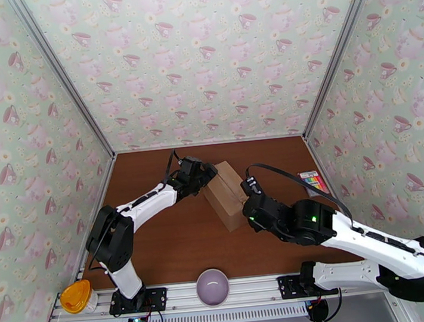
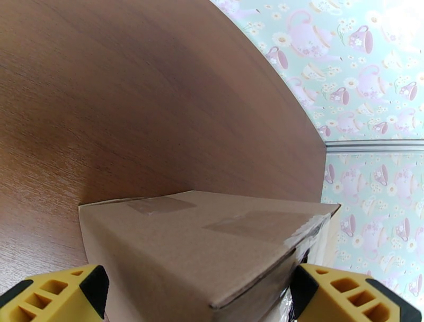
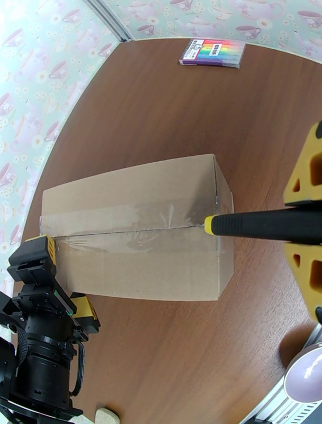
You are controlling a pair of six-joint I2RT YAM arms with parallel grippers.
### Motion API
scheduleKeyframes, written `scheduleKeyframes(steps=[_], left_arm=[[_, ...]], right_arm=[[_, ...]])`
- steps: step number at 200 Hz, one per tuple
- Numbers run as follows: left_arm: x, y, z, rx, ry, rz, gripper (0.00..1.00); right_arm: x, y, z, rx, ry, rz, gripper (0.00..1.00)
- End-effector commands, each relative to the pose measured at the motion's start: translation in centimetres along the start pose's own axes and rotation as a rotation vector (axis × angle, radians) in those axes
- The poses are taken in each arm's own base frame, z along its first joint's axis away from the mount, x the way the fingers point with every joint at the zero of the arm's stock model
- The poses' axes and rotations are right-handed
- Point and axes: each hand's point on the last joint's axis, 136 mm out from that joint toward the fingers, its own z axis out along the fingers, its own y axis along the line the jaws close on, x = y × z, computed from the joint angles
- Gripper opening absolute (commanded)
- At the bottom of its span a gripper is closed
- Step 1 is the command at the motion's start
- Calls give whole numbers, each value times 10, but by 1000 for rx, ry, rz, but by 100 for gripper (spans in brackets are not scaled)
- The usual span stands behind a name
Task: Unpack the express box
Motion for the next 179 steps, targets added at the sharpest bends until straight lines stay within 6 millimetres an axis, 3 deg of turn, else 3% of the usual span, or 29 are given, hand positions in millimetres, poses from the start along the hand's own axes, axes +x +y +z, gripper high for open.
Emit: scheduleKeyframes(steps=[1, 123, 179], left_arm=[[-9, 61, 15, -210, -33, -31, 96], [-9, 62, 15, -215, -39, -33, 96], [-10, 62, 15, -215, -40, -36, 96]], right_arm=[[20, -9, -8, 6, 79, -37, 0], [17, -10, -15, -4, 66, -28, 0], [31, -9, -6, 8, 102, -36, 0]])
